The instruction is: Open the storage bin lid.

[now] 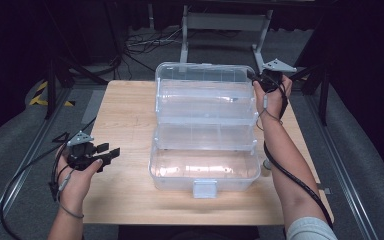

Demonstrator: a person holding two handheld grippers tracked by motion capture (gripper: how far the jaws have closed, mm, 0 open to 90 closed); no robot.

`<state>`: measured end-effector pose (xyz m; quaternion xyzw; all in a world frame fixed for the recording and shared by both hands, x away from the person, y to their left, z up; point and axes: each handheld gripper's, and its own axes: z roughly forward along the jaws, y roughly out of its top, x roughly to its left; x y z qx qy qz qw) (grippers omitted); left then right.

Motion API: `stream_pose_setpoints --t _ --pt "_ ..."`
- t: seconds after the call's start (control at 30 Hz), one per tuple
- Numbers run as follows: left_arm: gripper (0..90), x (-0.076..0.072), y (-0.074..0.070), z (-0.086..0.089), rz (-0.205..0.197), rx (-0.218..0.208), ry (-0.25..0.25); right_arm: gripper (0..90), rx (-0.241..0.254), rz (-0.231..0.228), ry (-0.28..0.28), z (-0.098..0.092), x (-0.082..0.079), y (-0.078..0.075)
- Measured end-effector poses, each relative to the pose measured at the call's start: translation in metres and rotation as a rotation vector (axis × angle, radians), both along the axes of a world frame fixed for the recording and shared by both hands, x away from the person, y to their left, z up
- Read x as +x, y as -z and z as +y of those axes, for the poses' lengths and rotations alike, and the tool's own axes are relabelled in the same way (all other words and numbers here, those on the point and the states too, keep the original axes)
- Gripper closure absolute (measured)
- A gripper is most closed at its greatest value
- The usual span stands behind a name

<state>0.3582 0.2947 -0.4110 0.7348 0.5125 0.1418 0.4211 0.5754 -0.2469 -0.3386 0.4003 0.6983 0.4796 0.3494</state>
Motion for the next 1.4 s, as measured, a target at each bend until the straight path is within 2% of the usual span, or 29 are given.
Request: stream_pose_setpoints --t 0.33,1.23,1.4 --pt "46.7 0.001 0.0 0.002 0.003 0.0 -0.001 82.4 -0.003 0.017 -0.001 0.001 0.007 0.006" --pt "46.7 0.002 0.004 0.004 0.01 -0.007 -0.009 81.8 0.036 0.061 -0.018 -0.002 0.024 0.028" --pt "46.7 0.002 0.004 0.004 0.011 -0.007 -0.01 81.5 0.055 0.072 -0.022 -0.003 0.027 0.034"
